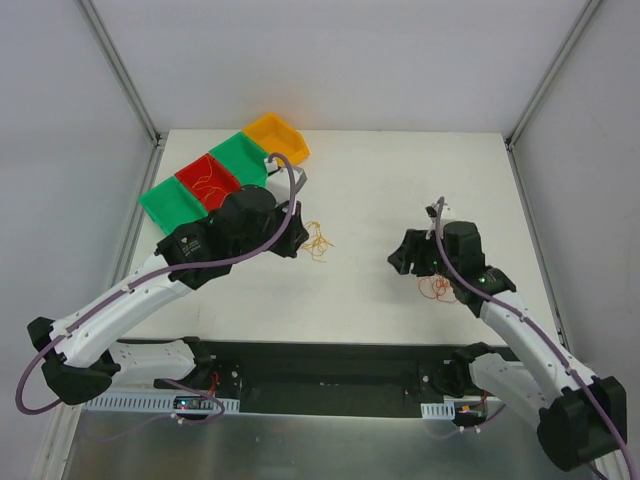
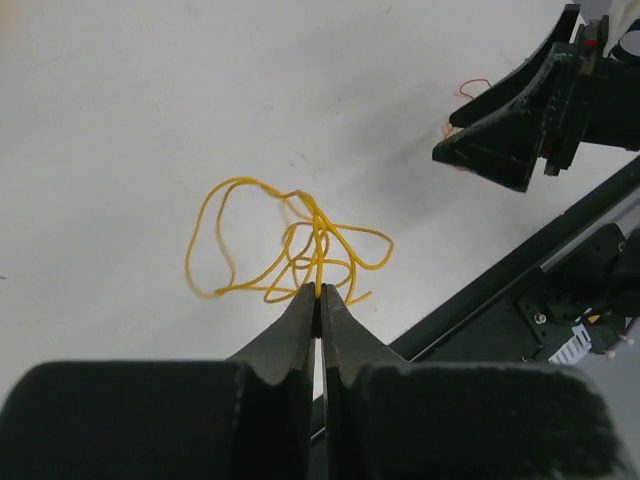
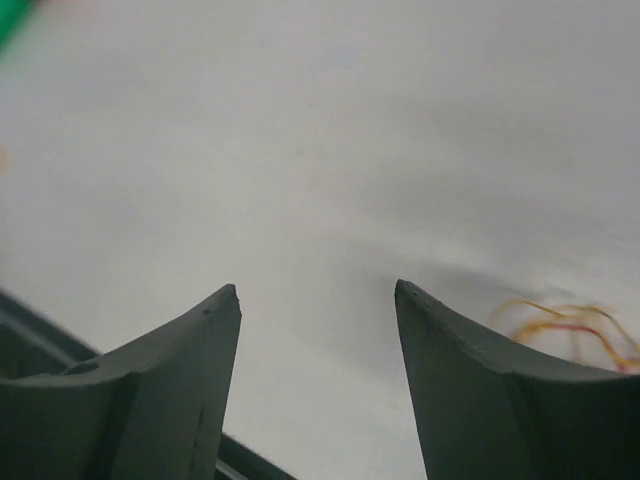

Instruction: Untangle the cables

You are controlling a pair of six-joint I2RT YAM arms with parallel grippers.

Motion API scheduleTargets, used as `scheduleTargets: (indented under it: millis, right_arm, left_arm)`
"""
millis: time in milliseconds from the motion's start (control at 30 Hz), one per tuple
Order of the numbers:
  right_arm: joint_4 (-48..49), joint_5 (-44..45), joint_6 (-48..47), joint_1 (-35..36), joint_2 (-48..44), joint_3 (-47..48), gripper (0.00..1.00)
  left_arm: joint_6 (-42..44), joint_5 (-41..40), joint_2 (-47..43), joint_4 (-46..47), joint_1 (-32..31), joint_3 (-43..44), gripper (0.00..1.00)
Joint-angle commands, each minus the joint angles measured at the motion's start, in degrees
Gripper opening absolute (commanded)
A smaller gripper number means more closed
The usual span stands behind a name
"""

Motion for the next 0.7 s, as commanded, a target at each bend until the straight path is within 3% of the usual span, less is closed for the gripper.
scheduleTargets:
  millis: [0,167,467,667]
  right_arm:
    - [15.5,-17.7,3.5,6.9,-7.4,-4.1,0.68]
    - [31.0,-19.1,10.3,16.9,-9.3,-8.1,0.72]
    - [28.0,-5.7,6.9,24.5,-8.0,-2.8,0.69]
    - [27.8,-10.1,3.0,25.1,-5.2,0.8,0.63]
  left_arm:
    - [0.2,3.9,0.3,1.0,0.0,-1.3,0.00]
    - [-1.8,6.2,1.8,3.5,0.1,-2.4,0.00]
    - [-3.2,9.1,5.0,4.6,0.0,-2.7,0.00]
    - [-3.4,10.4,6.5,5.1,0.0,-2.9,0.00]
